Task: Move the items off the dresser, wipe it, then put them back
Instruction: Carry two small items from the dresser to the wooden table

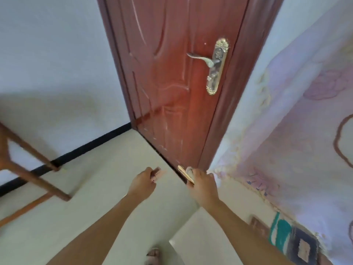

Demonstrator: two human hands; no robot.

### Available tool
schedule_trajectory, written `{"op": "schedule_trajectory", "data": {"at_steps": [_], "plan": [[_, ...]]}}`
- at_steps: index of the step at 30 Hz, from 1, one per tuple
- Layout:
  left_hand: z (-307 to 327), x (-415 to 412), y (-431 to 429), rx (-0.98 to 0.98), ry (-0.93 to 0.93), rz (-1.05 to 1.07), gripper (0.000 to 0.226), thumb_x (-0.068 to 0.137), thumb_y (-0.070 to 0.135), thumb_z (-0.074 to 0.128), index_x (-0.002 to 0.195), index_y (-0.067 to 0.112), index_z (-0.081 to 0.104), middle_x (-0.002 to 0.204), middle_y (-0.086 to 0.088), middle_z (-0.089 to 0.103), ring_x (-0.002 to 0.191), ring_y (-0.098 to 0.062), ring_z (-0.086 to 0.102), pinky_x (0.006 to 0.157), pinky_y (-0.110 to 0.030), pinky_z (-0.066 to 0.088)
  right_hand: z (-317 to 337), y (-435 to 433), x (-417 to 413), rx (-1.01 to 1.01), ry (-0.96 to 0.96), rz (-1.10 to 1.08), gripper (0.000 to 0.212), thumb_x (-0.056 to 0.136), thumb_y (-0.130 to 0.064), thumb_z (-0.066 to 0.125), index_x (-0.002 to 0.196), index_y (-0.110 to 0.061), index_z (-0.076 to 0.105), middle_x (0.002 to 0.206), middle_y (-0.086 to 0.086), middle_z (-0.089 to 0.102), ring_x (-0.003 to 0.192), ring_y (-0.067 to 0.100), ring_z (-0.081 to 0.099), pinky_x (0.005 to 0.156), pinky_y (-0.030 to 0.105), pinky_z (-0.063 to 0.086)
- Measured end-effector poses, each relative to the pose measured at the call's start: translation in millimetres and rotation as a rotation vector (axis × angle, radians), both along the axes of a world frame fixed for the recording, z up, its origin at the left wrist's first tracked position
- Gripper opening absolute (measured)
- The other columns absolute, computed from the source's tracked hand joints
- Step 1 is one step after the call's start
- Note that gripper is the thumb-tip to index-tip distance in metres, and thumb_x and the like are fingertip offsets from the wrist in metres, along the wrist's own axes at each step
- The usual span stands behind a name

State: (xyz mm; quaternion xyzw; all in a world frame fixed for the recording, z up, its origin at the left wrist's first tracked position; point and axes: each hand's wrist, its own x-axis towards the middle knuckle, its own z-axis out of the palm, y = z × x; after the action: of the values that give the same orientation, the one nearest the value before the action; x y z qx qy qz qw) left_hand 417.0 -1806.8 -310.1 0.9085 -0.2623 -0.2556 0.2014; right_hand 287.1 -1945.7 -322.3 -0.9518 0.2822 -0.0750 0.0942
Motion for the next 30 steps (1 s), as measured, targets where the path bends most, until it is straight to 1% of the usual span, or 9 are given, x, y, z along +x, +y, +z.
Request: {"op": "schedule_trajectory", "data": {"at_steps": [3, 6, 9, 14, 17, 20, 22, 25, 30], "plan": [[21.7, 30.7, 84.9, -0.034, -0.047, 0.232, 0.011, 0.088, 0.004, 0.046, 0.097, 0.010, 0.045, 0.092, -0.004, 0.054, 0.073, -0.020, 0.049, 0.053, -0.025, 0.037, 20.8, 53.6, 58.7, 0.009, -0.017, 0.192, 0.031, 0.045, -0.022, 0.076, 0.073, -0.015, 0.065, 0.057, -0.001, 0.063, 0.050, 0.015, 0.063, 0.049, 0.025, 0.043], [41.4, 51.0, 172.9, -0.070, -0.127, 0.433, 0.019, 0.090, 0.007, 0.049, 0.109, 0.008, 0.048, 0.100, -0.002, 0.057, 0.074, -0.014, 0.051, 0.053, -0.017, 0.037, 41.4, 120.4, 103.3, 0.087, -0.034, 0.394, 0.031, 0.077, -0.017, 0.056, 0.108, -0.015, 0.059, 0.093, 0.002, 0.067, 0.086, 0.021, 0.064, 0.071, 0.029, 0.032], [59.9, 52.7, 251.9, -0.100, -0.189, 0.631, 0.027, 0.091, 0.013, 0.050, 0.117, 0.010, 0.048, 0.108, -0.009, 0.062, 0.081, -0.019, 0.056, 0.065, -0.023, 0.044, 56.9, 184.2, 134.2, 0.076, -0.086, 0.539, 0.035, 0.083, -0.018, 0.049, 0.118, -0.015, 0.052, 0.107, 0.002, 0.064, 0.097, 0.023, 0.060, 0.076, 0.030, 0.031], [80.2, 36.8, 373.5, -0.150, -0.251, 0.864, 0.029, 0.090, 0.013, 0.051, 0.118, 0.010, 0.049, 0.114, -0.008, 0.062, 0.083, -0.018, 0.054, 0.068, -0.026, 0.042, 81.6, 299.0, 164.9, 0.047, -0.116, 0.733, 0.032, 0.085, -0.017, 0.048, 0.117, -0.012, 0.050, 0.115, 0.002, 0.060, 0.100, 0.023, 0.059, 0.071, 0.029, 0.025], [85.8, 23.1, 450.2, -0.225, -0.289, 0.950, 0.010, 0.086, 0.008, 0.051, 0.096, 0.013, 0.049, 0.119, -0.005, 0.061, 0.091, -0.021, 0.058, 0.073, -0.032, 0.047, 93.7, 375.2, 166.4, 0.022, -0.141, 0.789, 0.022, 0.088, -0.019, 0.048, 0.108, -0.011, 0.052, 0.107, 0.003, 0.063, 0.093, 0.024, 0.060, 0.070, 0.029, 0.028], [91.1, 9.0, 527.5, -0.271, -0.323, 1.012, 0.011, 0.083, 0.008, 0.053, 0.082, 0.015, 0.045, 0.121, -0.002, 0.061, 0.093, -0.022, 0.061, 0.079, -0.041, 0.053, 101.9, 451.9, 162.0, 0.036, -0.135, 0.841, 0.021, 0.089, -0.022, 0.048, 0.107, -0.011, 0.051, 0.104, 0.003, 0.062, 0.085, 0.023, 0.059, 0.073, 0.031, 0.032], [99.4, -0.5, 572.4, -0.256, -0.354, 1.033, 0.006, 0.085, 0.010, 0.052, 0.089, 0.012, 0.049, 0.119, 0.001, 0.061, 0.089, -0.019, 0.059, 0.078, -0.036, 0.051, 107.9, 496.2, 162.6, 0.022, -0.136, 0.893, 0.022, 0.090, -0.023, 0.048, 0.108, -0.012, 0.050, 0.105, 0.003, 0.062, 0.079, 0.020, 0.054, 0.077, 0.030, 0.035], [112.1, -12.5, 625.9, -0.229, -0.350, 1.089, 0.021, 0.087, 0.008, 0.048, 0.108, 0.005, 0.051, 0.108, -0.010, 0.061, 0.084, -0.021, 0.052, 0.071, -0.029, 0.042, 120.4, 552.6, 164.8, -0.005, -0.145, 0.965, 0.021, 0.091, -0.024, 0.047, 0.108, -0.012, 0.049, 0.104, 0.003, 0.061, 0.073, 0.014, 0.042, 0.076, 0.028, 0.033], [107.3, -16.0, 688.1, -0.233, -0.361, 1.164, 0.020, 0.086, 0.006, 0.049, 0.107, 0.005, 0.051, 0.104, -0.010, 0.062, 0.080, -0.020, 0.053, 0.066, -0.029, 0.041, 135.6, 618.7, 170.0, -0.020, -0.101, 1.050, 0.025, 0.093, -0.025, 0.045, 0.113, -0.011, 0.049, 0.111, 0.004, 0.060, 0.078, 0.015, 0.036, 0.081, 0.029, 0.036]]}}
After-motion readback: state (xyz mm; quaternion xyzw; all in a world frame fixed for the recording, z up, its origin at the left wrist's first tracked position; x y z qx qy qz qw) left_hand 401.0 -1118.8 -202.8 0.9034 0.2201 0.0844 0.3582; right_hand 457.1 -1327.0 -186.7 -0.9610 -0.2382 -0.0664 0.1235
